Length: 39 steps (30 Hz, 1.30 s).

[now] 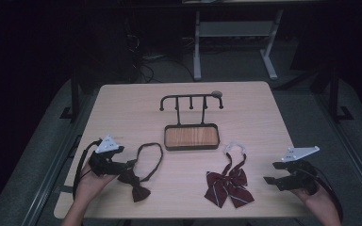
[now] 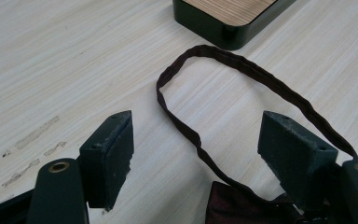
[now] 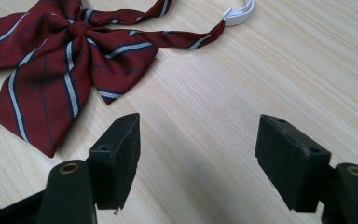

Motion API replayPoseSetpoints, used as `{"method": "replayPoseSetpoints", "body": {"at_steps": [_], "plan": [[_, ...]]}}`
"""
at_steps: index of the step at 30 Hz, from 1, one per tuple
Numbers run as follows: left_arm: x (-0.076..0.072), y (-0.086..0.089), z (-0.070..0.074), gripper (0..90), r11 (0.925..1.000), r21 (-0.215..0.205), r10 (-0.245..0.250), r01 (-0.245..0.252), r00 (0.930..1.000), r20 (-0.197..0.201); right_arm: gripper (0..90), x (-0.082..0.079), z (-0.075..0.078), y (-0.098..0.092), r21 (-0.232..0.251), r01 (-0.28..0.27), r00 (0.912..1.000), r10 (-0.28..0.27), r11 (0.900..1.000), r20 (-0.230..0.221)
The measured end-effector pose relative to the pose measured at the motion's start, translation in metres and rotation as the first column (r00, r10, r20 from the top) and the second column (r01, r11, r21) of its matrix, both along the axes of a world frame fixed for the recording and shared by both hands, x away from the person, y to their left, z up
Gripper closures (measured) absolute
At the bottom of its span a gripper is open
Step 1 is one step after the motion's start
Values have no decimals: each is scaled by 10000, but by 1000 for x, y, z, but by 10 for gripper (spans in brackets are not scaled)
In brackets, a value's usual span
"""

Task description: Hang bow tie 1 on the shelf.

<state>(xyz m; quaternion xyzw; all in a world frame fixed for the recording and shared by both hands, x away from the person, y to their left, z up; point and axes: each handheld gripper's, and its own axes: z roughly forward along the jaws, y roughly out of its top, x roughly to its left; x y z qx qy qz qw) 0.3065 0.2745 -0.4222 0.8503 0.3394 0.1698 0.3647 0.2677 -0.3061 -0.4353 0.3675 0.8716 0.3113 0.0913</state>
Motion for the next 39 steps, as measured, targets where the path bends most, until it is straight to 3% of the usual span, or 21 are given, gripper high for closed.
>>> {"method": "replayPoseSetpoints", "body": {"at_steps": [7,15,21,29,39], "plan": [[-2,-3,1,271,9999,113,-85,85,10000,14,302,-1,2,1,168,103,9999,-102,9998,-19],[-3,-3,1,271,9994,238,-248,246,9997,86,298,-1,11,10,179,-159,9998,157,9997,145],[-3,-4,2,271,9996,209,-176,174,9998,91,283,3,23,19,-87,-426,9989,428,9991,205],[-2,-3,2,269,9994,255,-219,215,9996,154,263,15,32,22,-264,-403,9992,401,9988,-86],[-2,-3,2,269,9992,325,-234,229,9996,145,210,32,37,38,-426,-784,9957,761,9960,-530]]}}
